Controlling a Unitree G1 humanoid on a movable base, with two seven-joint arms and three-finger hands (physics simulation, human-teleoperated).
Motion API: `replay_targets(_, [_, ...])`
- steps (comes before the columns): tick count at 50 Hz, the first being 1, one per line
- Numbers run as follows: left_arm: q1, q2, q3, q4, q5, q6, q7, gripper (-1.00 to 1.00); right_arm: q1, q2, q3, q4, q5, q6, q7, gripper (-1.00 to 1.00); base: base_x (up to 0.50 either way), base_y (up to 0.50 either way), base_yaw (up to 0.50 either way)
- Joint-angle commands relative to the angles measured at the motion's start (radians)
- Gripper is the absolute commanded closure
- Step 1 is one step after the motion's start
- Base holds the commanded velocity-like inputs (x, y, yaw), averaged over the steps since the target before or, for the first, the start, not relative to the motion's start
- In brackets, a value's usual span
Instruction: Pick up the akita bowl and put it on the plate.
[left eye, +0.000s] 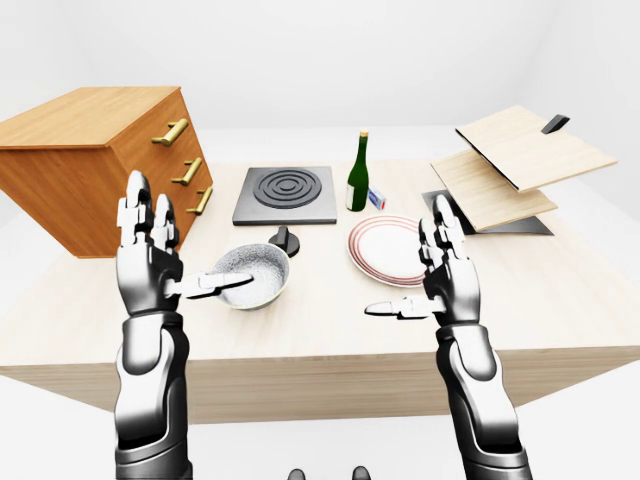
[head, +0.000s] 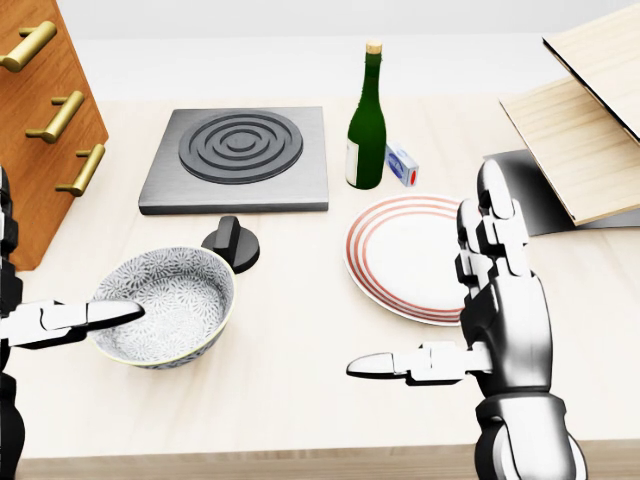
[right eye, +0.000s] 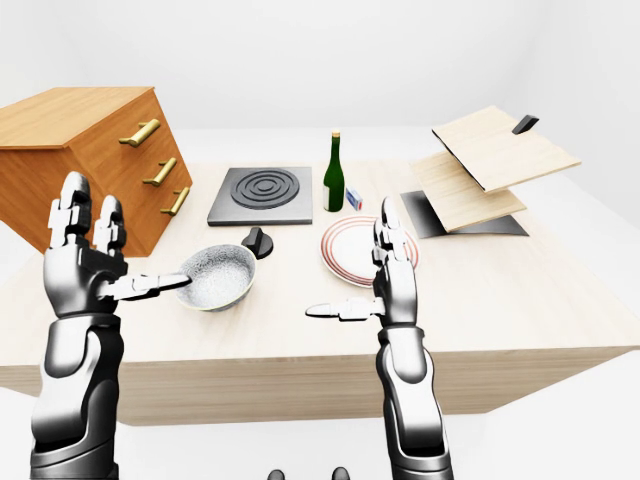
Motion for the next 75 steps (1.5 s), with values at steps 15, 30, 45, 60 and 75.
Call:
replay_targets(15, [-0.101, 0.209, 0.222, 0.241, -0.141, 0.0, 0.058, -1.0, -0.001, 0.002, 0.004, -0.014, 0.002, 0.0, -0.005, -1.0, 0.0, 0.0, 0.0])
replay_targets(30, [-0.113, 0.296, 0.293, 0.368, -0.206, 0.0, 0.129, -1.0, -0.002, 0.001, 0.001, -0.033, 0.005, 0.0, -0.011, -1.0, 0.0, 0.0, 0.0])
replay_targets(45, [-0.109, 0.34, 0.325, 0.482, -0.261, 0.0, 0.172, -1.0, -0.001, 0.003, 0.002, -0.025, 0.016, 0.0, -0.009, -1.0, 0.0, 0.0, 0.0])
replay_targets(60, [-0.097, 0.377, 0.346, 0.533, -0.303, 0.0, 0.185, -1.0, -0.008, 0.004, -0.005, -0.009, 0.033, 0.0, -0.027, -1.0, 0.0, 0.0, 0.0])
replay_targets(75, [-0.098, 0.378, 0.358, 0.528, -0.315, 0.0, 0.225, -1.0, -0.013, 0.006, 0.004, -0.018, 0.055, 0.0, -0.027, -1.0, 0.0, 0.0, 0.0])
